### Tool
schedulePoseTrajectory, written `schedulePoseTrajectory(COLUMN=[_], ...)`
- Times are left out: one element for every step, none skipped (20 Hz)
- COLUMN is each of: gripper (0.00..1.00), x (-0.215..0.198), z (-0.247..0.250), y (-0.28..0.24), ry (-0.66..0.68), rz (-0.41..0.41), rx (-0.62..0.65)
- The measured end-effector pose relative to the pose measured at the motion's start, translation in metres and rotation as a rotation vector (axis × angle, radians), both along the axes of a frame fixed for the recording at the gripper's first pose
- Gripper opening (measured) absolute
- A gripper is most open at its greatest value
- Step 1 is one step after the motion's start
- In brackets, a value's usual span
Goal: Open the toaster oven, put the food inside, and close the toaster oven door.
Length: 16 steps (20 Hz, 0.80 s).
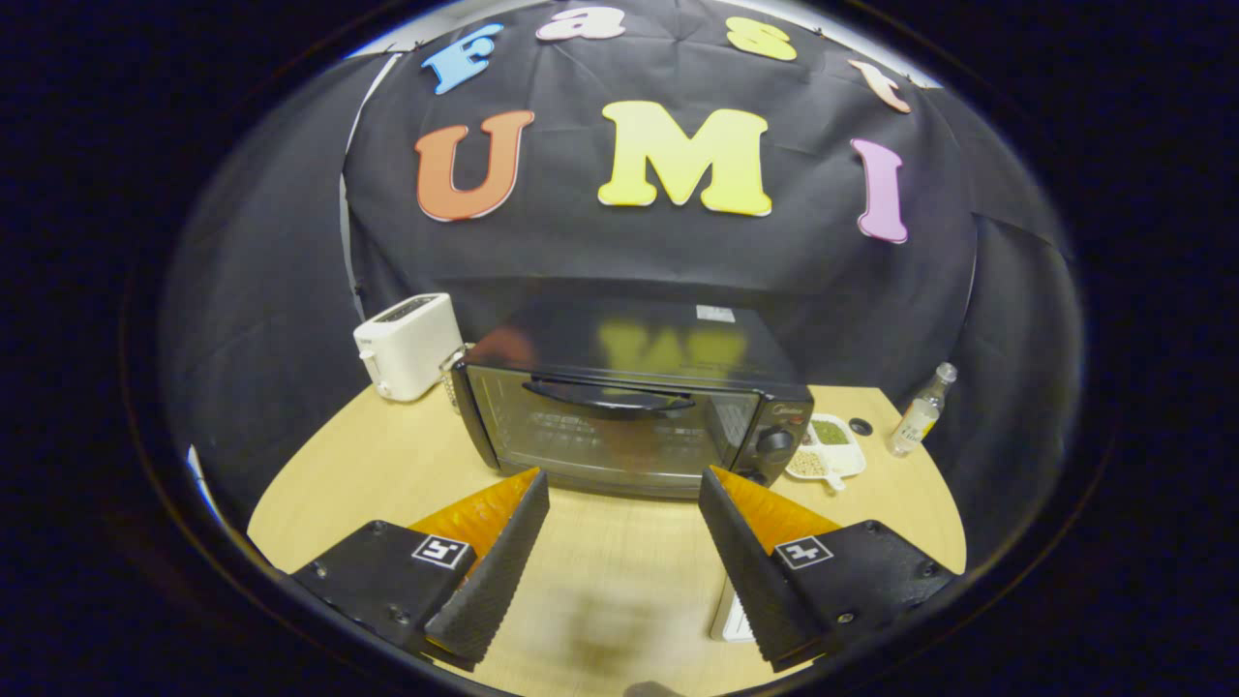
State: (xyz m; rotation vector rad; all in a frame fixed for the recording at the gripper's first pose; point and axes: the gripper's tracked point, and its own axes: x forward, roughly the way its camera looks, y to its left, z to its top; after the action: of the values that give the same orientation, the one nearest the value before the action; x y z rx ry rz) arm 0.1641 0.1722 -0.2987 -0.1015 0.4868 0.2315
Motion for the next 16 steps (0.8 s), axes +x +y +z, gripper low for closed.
schedulePoseTrajectory(gripper=[0.99, 0.99, 0.99, 0.99, 0.99, 0.99, 0.99, 0.99, 0.99, 0.99, 0.99, 0.99, 0.99, 0.99, 0.99, 0.99], x=[-0.008, -0.014, -0.022, -0.03, -0.039, -0.048, -0.059, -0.07, -0.083, -0.095, -0.107, -0.118, -0.128, -0.137, -0.148, -0.161], z=[0.014, 0.031, 0.049, 0.069, 0.089, 0.109, 0.128, 0.146, 0.163, 0.177, 0.189, 0.199, 0.205, 0.209, 0.21, 0.207], y=[-0.005, -0.012, -0.02, -0.032, -0.044, -0.057, -0.071, -0.092, -0.116, -0.139, -0.153, -0.167, -0.183, -0.2, -0.212, -0.221], ry=[-0.019, -0.042, -0.067, -0.096, -0.124, -0.155, -0.189, -0.223, -0.256, -0.292, -0.327, -0.362, -0.393, -0.407, -0.408, -0.406], rz=[-0.004, -0.006, -0.007, -0.011, -0.014, -0.016, -0.015, -0.026, -0.041, -0.053, -0.049, -0.045, -0.057, -0.066, -0.072, -0.068], rx=[0.011, 0.022, 0.032, 0.042, 0.055, 0.074, 0.089, 0.088, 0.077, 0.065, 0.055, 0.043, 0.031, 0.027, 0.034, 0.053])
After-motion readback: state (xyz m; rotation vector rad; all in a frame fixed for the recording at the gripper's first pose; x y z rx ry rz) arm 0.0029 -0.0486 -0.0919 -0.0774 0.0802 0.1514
